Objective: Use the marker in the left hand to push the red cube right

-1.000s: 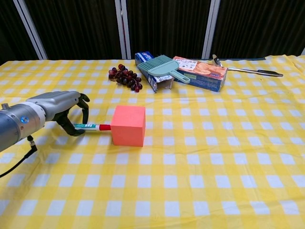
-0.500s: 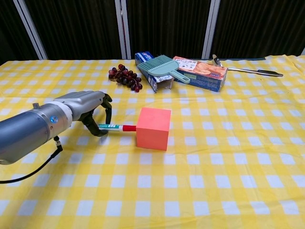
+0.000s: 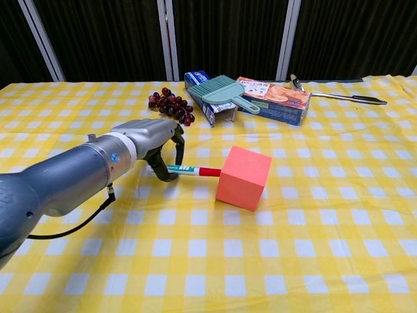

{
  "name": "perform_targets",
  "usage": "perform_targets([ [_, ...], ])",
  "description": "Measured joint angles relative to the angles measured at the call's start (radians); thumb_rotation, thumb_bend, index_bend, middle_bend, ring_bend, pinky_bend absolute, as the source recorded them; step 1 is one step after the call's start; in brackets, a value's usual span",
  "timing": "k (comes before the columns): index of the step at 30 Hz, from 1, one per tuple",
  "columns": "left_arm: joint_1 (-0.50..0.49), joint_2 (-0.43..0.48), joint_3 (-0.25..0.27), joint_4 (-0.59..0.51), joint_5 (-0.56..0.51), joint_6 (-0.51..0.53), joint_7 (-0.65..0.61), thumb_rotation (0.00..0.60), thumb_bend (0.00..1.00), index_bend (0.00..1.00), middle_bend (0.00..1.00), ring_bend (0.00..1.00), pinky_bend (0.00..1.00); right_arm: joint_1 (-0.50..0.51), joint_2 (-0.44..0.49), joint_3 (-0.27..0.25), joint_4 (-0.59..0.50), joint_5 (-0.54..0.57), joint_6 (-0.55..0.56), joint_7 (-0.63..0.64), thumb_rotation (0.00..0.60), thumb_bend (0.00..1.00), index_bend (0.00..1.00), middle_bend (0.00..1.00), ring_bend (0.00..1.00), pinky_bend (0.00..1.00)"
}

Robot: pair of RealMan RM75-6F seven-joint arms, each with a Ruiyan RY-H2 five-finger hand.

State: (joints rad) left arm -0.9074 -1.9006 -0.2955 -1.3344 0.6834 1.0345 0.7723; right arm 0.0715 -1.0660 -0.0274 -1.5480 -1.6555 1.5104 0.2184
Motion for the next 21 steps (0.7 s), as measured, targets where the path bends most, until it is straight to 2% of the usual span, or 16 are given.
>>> perform_targets([
  [21, -0.099, -0.08, -0.02, 0.032, -0.04, -0.026, 0.051, 0.6, 0.45, 0.6, 0.07, 0.0, 0.03, 0.0, 0.003, 0.001, 0.002, 0.002, 0.002, 0.013, 0.6, 0.34, 0.0, 0.0, 0.0, 0.05],
])
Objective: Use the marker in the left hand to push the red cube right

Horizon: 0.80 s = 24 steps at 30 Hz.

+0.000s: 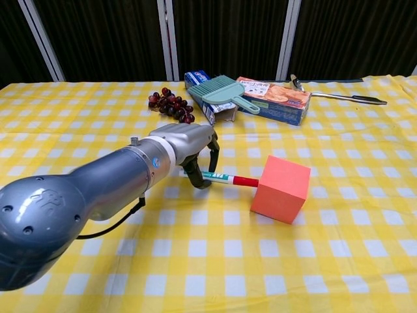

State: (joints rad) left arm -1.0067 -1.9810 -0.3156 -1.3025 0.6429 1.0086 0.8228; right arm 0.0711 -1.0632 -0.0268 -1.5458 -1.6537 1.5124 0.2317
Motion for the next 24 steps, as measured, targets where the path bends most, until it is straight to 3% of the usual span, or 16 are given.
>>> perform_targets([
  [24, -0.111, -0.09, -0.047, 0.064, -0.049, -0.011, 0.047, 0.6, 0.45, 0.61, 0.07, 0.0, 0.03, -0.001, 0.003, -0.001, -0.002, 0.001, 0.0, 0.008, 0.6, 0.34, 0.0, 0.0, 0.0, 0.05],
])
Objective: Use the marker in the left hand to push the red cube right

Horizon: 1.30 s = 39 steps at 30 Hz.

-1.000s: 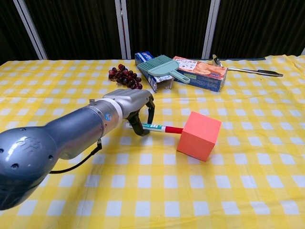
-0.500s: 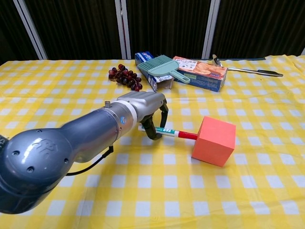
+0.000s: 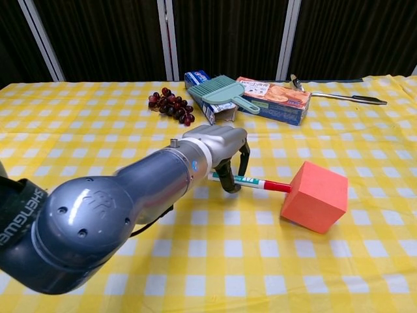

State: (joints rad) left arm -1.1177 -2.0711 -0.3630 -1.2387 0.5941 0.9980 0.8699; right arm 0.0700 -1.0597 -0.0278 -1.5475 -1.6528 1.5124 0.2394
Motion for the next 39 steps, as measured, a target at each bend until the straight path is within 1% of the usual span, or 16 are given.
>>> perform_targets([
  [16, -0.098, -0.074, -0.06, 0.064, -0.047, -0.025, 0.031, 0.6, 0.45, 0.61, 0.07, 0.0, 0.03, -0.002, 0.002, 0.002, 0.003, 0.004, 0.002, 0.01, 0.6, 0.34, 0.0, 0.0, 0.0, 0.05],
  [28, -0.149, -0.107, -0.079, 0.084, -0.07, -0.032, 0.052, 0.6, 0.45, 0.61, 0.07, 0.0, 0.03, -0.005, 0.005, 0.001, 0.005, 0.007, 0.003, 0.016, 0.6, 0.34, 0.0, 0.0, 0.0, 0.05],
  [39, -0.166, -0.116, -0.083, 0.086, -0.092, -0.023, 0.068, 0.6, 0.45, 0.61, 0.07, 0.0, 0.03, -0.007, 0.007, 0.001, 0.005, 0.008, 0.004, 0.018, 0.6, 0.34, 0.0, 0.0, 0.0, 0.05],
])
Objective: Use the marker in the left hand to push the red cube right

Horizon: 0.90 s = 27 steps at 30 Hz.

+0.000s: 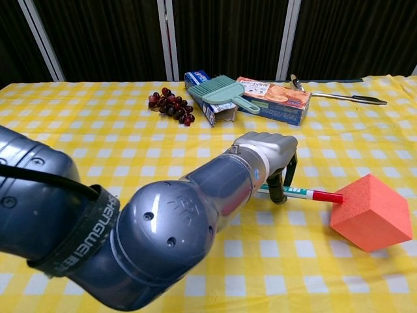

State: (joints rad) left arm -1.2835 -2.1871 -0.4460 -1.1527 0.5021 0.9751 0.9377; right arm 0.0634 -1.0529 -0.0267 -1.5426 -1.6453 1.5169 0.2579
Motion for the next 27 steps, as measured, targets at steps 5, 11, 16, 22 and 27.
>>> perform_targets([
  [5, 0.008, 0.011, 0.016, -0.01, -0.016, 0.013, 0.019, 0.6, 0.45, 0.61, 0.07, 0.0, 0.03, -0.001, 0.0, 0.0, 0.001, 0.0, 0.001, 0.003, 0.6, 0.34, 0.0, 0.0, 0.0, 0.05],
  [11, 0.028, 0.032, 0.036, -0.028, -0.028, 0.026, 0.028, 0.6, 0.45, 0.61, 0.07, 0.0, 0.03, -0.001, 0.0, 0.0, 0.0, -0.001, 0.001, 0.0, 0.6, 0.34, 0.0, 0.0, 0.0, 0.05],
  [16, 0.037, 0.049, 0.045, -0.045, -0.036, 0.031, 0.038, 0.6, 0.34, 0.54, 0.05, 0.0, 0.03, -0.001, -0.001, 0.0, 0.0, -0.002, 0.002, -0.003, 0.6, 0.34, 0.0, 0.0, 0.0, 0.05],
  [22, 0.041, 0.065, 0.043, -0.064, -0.05, 0.036, 0.044, 0.6, 0.28, 0.49, 0.04, 0.0, 0.03, -0.002, -0.001, 0.001, 0.0, -0.001, 0.002, -0.003, 0.6, 0.34, 0.0, 0.0, 0.0, 0.04],
  [27, 0.05, 0.078, 0.051, -0.08, -0.05, 0.044, 0.044, 0.6, 0.26, 0.4, 0.01, 0.0, 0.02, -0.002, 0.001, 0.001, 0.001, 0.0, 0.003, 0.001, 0.6, 0.34, 0.0, 0.0, 0.0, 0.05],
])
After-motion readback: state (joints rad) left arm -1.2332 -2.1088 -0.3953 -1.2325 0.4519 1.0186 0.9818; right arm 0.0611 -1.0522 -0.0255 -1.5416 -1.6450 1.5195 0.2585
